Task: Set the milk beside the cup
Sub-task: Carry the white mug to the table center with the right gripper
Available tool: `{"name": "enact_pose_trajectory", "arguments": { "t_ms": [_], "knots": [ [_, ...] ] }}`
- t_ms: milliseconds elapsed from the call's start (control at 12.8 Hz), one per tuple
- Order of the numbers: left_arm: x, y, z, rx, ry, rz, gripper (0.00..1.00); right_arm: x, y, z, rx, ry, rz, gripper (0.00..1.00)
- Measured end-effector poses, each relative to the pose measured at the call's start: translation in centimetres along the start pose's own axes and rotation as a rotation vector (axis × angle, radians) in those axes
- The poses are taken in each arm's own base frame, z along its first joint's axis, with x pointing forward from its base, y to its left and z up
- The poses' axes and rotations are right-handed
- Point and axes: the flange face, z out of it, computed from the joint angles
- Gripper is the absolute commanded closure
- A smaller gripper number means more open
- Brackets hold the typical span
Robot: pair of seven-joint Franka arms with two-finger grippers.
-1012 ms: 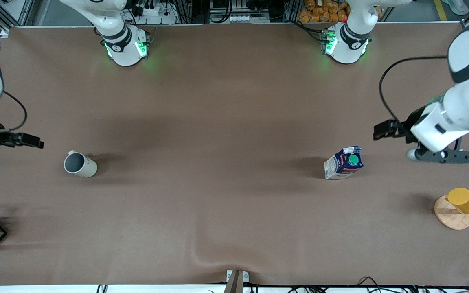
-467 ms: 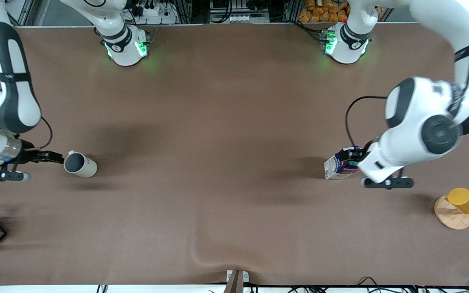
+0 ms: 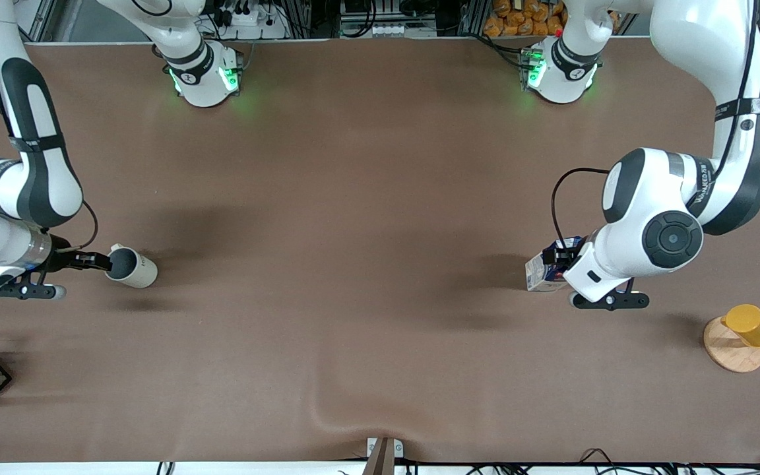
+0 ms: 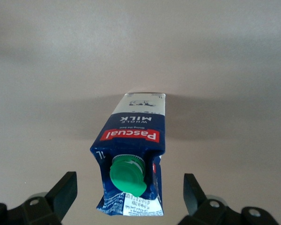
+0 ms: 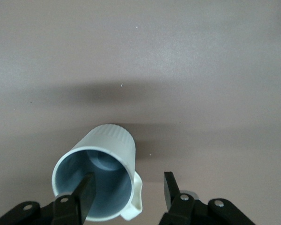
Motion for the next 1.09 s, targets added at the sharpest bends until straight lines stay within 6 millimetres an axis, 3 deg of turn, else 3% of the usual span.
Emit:
{"name": "enact_pose_trajectory", "arguments": {
  "t_ms": [156, 467, 545, 623, 934, 1090],
  "knots": [
    [-0.1, 0.1, 1.4, 0.002, -0.008, 0.002, 0.00, 0.2, 0.1, 0.9, -0.003, 0.007, -0.006, 0.51],
    [-0.5, -0.1, 3.4, 0.009, -0.038, 0.001, 0.03, 0.0, 0.1, 2.1, -0.002, 0.001, -0.013, 1.00],
    [-0.6, -0.2, 3.7, 0.010, -0.043, 0.001, 0.67, 0.0, 0.1, 2.1, -0.002, -0.001, -0.013, 1.00],
    [-0.6, -0.2, 4.1, 0.010, -0.046, 0.000, 1.00, 0.0, 0.1, 2.2, -0.002, -0.002, -0.013, 1.00],
    [-0.4, 0.0, 5.0, 0.010, -0.049, 0.003, 1.00, 0.0, -1.0, 1.7, 0.018, -0.025, -0.016, 1.00],
    [-0.2, 0.0, 4.5, 0.006, -0.031, 0.002, 1.00, 0.1, -4.3, -0.1, 0.079, -0.092, 0.033, 1.00]
  ]
}}
